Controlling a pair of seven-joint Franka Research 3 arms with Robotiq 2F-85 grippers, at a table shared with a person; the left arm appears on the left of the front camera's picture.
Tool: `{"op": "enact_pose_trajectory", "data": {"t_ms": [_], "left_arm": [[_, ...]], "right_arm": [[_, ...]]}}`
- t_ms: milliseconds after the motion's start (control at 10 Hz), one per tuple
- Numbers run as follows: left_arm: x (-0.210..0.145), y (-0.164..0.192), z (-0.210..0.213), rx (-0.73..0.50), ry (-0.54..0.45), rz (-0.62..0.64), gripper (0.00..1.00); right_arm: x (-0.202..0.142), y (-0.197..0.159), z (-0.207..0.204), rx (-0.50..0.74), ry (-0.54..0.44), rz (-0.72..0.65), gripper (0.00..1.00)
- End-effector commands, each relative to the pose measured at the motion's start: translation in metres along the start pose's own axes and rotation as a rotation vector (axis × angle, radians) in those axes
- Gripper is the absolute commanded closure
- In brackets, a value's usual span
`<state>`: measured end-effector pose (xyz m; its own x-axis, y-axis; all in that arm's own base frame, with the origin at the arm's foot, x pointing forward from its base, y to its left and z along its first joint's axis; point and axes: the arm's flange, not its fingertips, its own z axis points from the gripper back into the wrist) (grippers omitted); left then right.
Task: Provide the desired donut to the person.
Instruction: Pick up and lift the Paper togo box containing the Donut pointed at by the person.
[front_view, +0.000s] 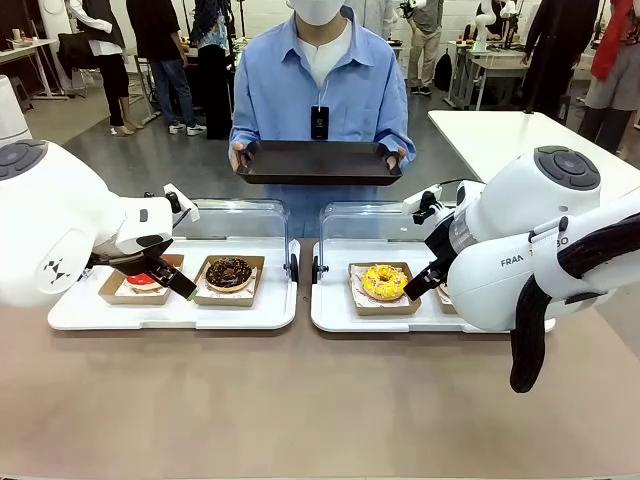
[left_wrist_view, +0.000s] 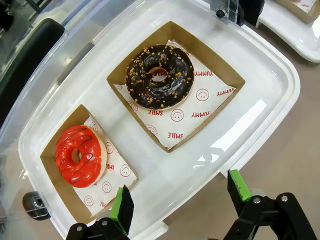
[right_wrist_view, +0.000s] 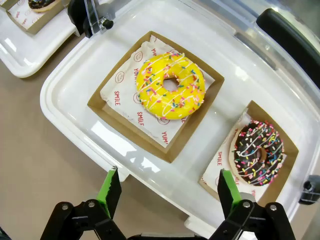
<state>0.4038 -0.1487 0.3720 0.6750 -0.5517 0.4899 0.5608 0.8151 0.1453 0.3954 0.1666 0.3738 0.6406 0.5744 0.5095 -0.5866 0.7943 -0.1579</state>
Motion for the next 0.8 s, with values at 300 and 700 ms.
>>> {"op": "enact_pose_trajectory", "data": {"t_ms": [300, 700], "left_arm": [[0.009, 0.000, 0.029, -0.019, -0.020, -0.060, 0.00], [0.050, -0.001, 0.143, 0.029, 0.117, -0.166, 0.00]], "right_arm": [[0.006, 0.000, 0.022, -0.016, -0.017, -0.002, 0.00], [0.031, -0.003, 0.134, 0.047, -0.011, -0.042, 0.00]]}}
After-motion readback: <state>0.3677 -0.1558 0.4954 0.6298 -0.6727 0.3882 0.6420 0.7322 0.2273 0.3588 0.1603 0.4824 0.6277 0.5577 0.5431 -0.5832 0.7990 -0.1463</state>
